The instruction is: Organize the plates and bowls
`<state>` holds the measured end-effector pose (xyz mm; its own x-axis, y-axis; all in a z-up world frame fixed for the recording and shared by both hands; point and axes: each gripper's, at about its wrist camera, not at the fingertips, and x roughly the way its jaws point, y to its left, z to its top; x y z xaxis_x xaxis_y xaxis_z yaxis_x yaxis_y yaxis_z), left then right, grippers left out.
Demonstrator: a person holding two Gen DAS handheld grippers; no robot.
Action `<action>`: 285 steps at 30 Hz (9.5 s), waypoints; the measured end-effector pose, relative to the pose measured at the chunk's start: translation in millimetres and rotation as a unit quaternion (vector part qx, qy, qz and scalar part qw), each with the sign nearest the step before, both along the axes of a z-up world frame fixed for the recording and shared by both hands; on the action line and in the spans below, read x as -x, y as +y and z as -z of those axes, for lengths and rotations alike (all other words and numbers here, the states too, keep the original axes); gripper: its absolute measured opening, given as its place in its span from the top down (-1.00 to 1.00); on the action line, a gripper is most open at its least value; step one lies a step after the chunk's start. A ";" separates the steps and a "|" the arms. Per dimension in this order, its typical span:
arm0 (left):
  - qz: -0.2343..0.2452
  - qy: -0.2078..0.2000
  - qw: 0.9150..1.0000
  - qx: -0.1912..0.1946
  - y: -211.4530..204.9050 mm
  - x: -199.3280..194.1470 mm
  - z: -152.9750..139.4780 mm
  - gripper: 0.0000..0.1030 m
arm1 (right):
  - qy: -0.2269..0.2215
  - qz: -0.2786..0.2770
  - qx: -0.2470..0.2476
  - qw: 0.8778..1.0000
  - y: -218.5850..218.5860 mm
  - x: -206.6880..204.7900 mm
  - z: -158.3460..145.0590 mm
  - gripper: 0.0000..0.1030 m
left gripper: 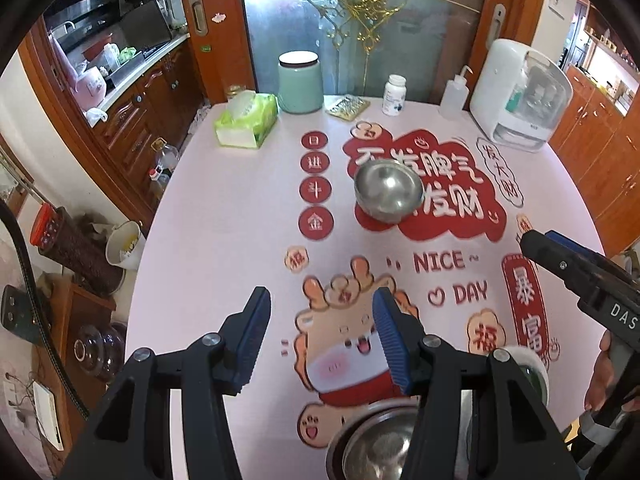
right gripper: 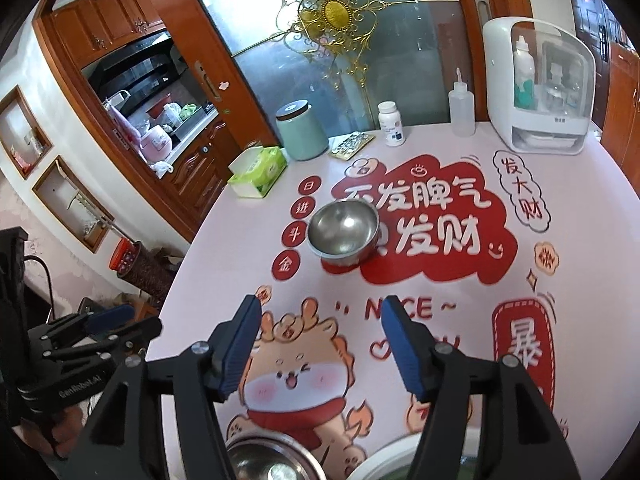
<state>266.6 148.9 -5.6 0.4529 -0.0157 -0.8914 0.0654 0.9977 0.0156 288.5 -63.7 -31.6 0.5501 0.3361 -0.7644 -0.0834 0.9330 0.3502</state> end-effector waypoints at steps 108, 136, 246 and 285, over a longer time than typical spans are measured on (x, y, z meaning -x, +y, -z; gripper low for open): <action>0.070 0.095 0.991 0.065 -46.6 13.9 104.4 0.73 | 0.100 0.013 -0.110 0.989 -16.3 45.7 86.8 0.90; 0.102 0.113 0.987 0.043 -21.7 137.7 98.5 0.68 | 0.111 0.020 -0.121 0.986 12.3 173.9 76.6 0.86; 0.001 0.250 0.958 0.140 22.4 114.2 196.1 0.00 | 0.341 0.048 -0.279 0.896 6.3 144.6 185.5 0.19; 0.040 0.179 0.973 0.137 29.5 146.8 160.8 0.04 | 0.243 0.010 -0.208 0.947 27.6 171.2 144.2 0.42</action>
